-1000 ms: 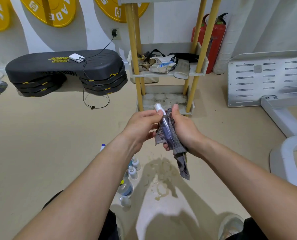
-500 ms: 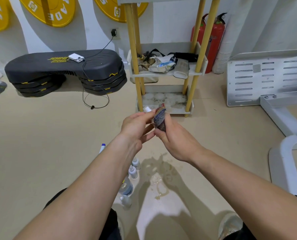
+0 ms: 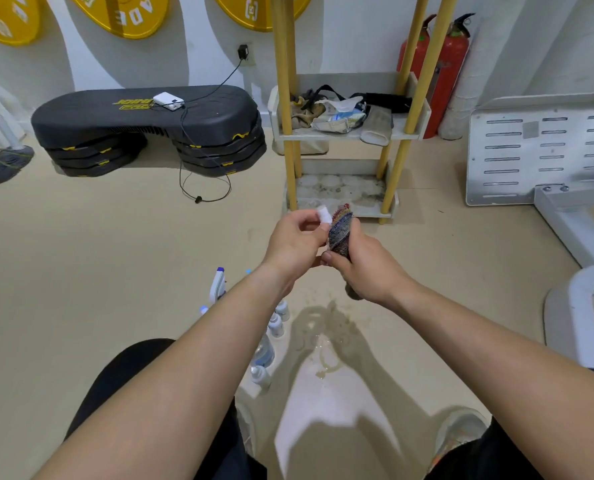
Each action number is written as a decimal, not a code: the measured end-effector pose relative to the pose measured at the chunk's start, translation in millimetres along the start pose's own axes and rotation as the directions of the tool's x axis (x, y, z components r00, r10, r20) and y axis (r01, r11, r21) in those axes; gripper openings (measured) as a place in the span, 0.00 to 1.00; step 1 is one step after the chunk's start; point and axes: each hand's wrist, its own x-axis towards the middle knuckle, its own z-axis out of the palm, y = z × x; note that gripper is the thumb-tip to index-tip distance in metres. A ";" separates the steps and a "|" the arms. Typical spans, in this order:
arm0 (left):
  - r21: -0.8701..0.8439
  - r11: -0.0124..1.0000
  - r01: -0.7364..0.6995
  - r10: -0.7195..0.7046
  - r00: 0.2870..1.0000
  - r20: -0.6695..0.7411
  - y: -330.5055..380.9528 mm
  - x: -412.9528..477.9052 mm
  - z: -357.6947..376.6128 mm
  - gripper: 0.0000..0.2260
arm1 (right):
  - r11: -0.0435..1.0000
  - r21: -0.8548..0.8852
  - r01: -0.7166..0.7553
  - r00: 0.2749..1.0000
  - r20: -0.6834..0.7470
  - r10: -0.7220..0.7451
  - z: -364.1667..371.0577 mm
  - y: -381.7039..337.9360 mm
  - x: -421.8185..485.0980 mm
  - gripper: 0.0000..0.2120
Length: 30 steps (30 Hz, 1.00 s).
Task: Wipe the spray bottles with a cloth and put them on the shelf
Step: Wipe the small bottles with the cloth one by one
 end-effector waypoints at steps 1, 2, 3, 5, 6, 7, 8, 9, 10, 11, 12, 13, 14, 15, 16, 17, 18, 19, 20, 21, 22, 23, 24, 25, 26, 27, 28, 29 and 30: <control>0.042 0.999 -0.022 0.023 0.999 -0.026 -3.7 -0.2 -0.9 0.04 | 1.000 -0.012 -0.010 1.000 -0.016 0.010 3.5 0.6 -1.7 0.19; 0.080 0.996 -0.043 0.047 0.998 -0.050 -7.8 0.0 -2.9 0.04 | 1.000 -0.008 -0.017 0.999 -0.033 0.017 7.5 0.4 -3.4 0.19; 0.113 0.992 -0.061 0.070 0.995 -0.070 -11.7 -0.3 -5.9 0.03 | 1.000 0.003 -0.025 0.998 -0.052 0.025 12.8 0.0 -5.5 0.20; 0.189 0.979 -0.075 0.096 0.990 -0.104 -19.4 -3.6 -13.3 0.03 | 0.999 0.021 -0.033 0.994 -0.099 0.035 26.9 -2.6 -10.1 0.20; 0.228 0.971 -0.068 0.099 0.987 -0.124 -23.9 -7.1 -17.4 0.03 | 0.999 0.026 -0.034 0.992 -0.118 0.037 35.8 -3.1 -12.2 0.20; 0.261 0.963 -0.061 0.102 0.984 -0.148 -30.1 -11.3 -21.1 0.03 | 0.999 0.028 -0.036 0.991 -0.125 0.040 44.8 -3.1 -14.7 0.19; 0.292 0.955 -0.055 0.110 0.978 -0.176 -38.6 -16.0 -25.0 0.03 | 0.999 0.031 -0.041 0.992 -0.118 0.045 54.4 -2.0 -17.8 0.19; 0.323 0.945 -0.046 0.117 0.972 -0.202 -47.8 -21.3 -28.6 0.04 | 0.998 0.035 -0.051 0.994 -0.099 0.054 63.8 0.3 -21.4 0.19; 0.347 0.937 -0.031 0.115 0.967 -0.226 -57.5 -27.9 -31.0 0.05 | 0.997 0.041 -0.061 0.996 -0.069 0.064 72.7 4.3 -25.3 0.19; 0.351 0.936 -0.009 0.105 0.961 -0.254 -68.6 -34.8 -33.6 0.06 | 0.997 0.042 -0.070 0.997 -0.028 0.071 80.3 8.5 -29.8 0.18; 0.338 0.941 0.014 0.089 0.953 -0.288 -80.4 -42.1 -35.8 0.06 | 0.997 0.035 -0.074 0.997 0.019 0.073 88.5 14.7 -33.6 0.18; 0.326 0.945 0.041 0.071 0.944 -0.322 -91.8 -49.9 -37.8 0.06 | 0.997 0.022 -0.077 0.995 0.072 0.075 96.2 20.6 -38.1 0.16; 0.323 0.944 0.072 0.048 0.936 -0.350 -104.2 -57.1 -39.0 0.06 | 0.997 0.013 -0.082 0.989 0.126 0.080 103.7 26.7 -42.2 0.15; 0.320 0.941 0.113 0.015 0.928 -0.371 -117.3 -64.0 -39.4 0.05 | 0.996 0.002 -0.093 0.979 0.182 0.091 111.3 33.1 -46.5 0.13; 0.303 0.941 0.153 -0.025 0.921 -0.388 -130.3 -70.9 -39.1 0.05 | 0.995 -0.014 -0.101 0.968 0.231 0.101 119.1 41.1 -50.4 0.11; 0.269 0.945 0.188 -0.068 0.914 -0.400 -143.6 -77.7 -38.3 0.06 | 0.993 -0.041 -0.115 0.955 0.270 0.121 125.8 48.7 -54.4 0.10; 0.239 0.945 0.222 -0.107 0.904 -0.415 -157.1 -83.5 -37.5 0.06 | 0.988 -0.065 -0.141 0.941 0.301 0.154 131.9 57.0 -58.4 0.10; 0.224 0.940 0.257 -0.139 0.889 -0.436 -170.1 -89.0 -36.8 0.07 | 0.979 -0.089 -0.184 0.922 0.329 0.204 137.4 65.5 -62.6 0.09; 0.221 0.929 0.297 -0.166 0.868 -0.468 -182.9 -94.0 -36.1 0.07 | 0.965 -0.110 -0.238 0.897 0.357 0.262 143.7 76.0 -66.4 0.08; 0.216 0.918 0.333 -0.189 0.845 -0.500 -195.3 -98.0 -36.1 0.07 | 0.950 -0.134 -0.283 0.869 0.384 0.313 149.1 85.0 -70.3 0.08; 0.203 0.909 0.365 -0.214 0.825 -0.524 -206.9 -101.1 -35.8 0.07 | 0.935 -0.153 -0.320 0.843 0.405 0.355 154.7 94.4 -73.6 0.09; 0.186 0.901 0.392 -0.242 0.810 -0.534 -217.7 -103.3 -35.1 0.07 | 0.921 -0.172 -0.350 0.819 0.422 0.390 159.9 102.4 -76.9 0.11; 0.174 0.892 0.417 -0.269 0.800 -0.537 -227.9 -103.7 -34.0 0.07 | 0.911 -0.184 -0.370 0.800 0.436 0.413 165.4 109.9 -78.8 0.12; 0.177 0.883 0.436 -0.284 0.794 -0.538 -237.6 -103.8 -32.8 0.07 | 0.905 -0.187 -0.383 0.785 0.449 0.426 170.4 115.0 -80.4 0.12; 0.188 0.876 0.445 -0.286 0.792 -0.539 -247.1 -103.1 -32.0 0.08 | 0.900 -0.185 -0.395 0.775 0.459 0.434 175.6 119.0 -81.5 0.13; 0.196 0.872 0.449 -0.284 0.790 -0.543 -255.8 -102.1 -31.6 0.08 | 0.893 -0.184 -0.411 0.764 0.464 0.448 180.3 121.0 -81.8 0.13; 0.195 0.871 0.451 -0.282 0.784 -0.553 -263.7 -100.8 -31.2 0.08 | 0.886 -0.174 -0.431 0.756 0.466 0.459 185.0 123.3 -81.4 0.13; 0.193 0.871 0.452 -0.277 0.777 -0.565 -271.3 -99.8 -30.8 0.07 | 0.878 -0.162 -0.450 0.750 0.465 0.470 189.4 124.7 -80.8 0.15; 0.200 0.869 0.453 -0.270 0.772 -0.575 -279.5 -98.6 -30.1 0.05 | 0.869 -0.146 -0.472 0.745 0.461 0.482 194.5 127.4 -79.9 0.16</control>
